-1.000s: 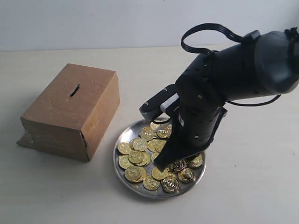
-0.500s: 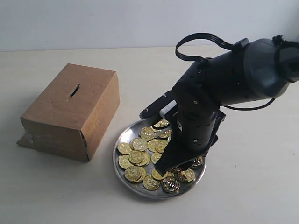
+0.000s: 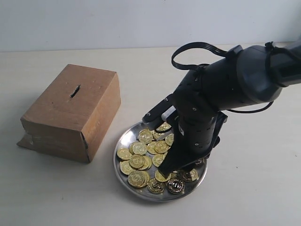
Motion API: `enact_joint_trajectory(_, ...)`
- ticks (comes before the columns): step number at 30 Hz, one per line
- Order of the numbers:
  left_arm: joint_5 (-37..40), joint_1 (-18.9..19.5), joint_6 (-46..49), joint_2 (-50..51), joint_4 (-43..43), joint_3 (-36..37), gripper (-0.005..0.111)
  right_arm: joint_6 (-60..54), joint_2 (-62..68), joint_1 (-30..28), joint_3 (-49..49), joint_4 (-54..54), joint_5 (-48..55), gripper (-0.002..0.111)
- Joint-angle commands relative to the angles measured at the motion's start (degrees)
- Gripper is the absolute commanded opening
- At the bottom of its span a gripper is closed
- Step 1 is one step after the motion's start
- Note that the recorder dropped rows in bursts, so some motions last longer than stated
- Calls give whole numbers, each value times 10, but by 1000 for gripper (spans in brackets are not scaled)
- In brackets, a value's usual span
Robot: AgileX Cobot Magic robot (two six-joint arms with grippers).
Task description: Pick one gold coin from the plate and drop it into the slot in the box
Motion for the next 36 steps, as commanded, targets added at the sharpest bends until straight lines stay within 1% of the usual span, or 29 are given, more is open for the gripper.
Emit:
enact_joint_trajectory(1,-10,0,0,-3,-1,1,0,10,3,1,-3,-10,-3,51)
enact_joint_trajectory(8,-10,0,0,-3,-1,1,0,21,3,1,-3,-5,-16,51)
enact_joint_trajectory(15,-10,0,0,-3,-1,1,0,18,3,1,-3,31,-54,51)
enact_joint_trajectory(22,-10,0,0,-3,-1,1,0,-42,3,1,-3,97,-71,51)
enact_joint_trajectory(27,-10,0,0,-3,-1,1,0,-42,3,1,-3,97,-92,51)
enact_joint_trajectory(36,-10,0,0,-3,-1,1,0,-42,3,1,-3,96,-96,51)
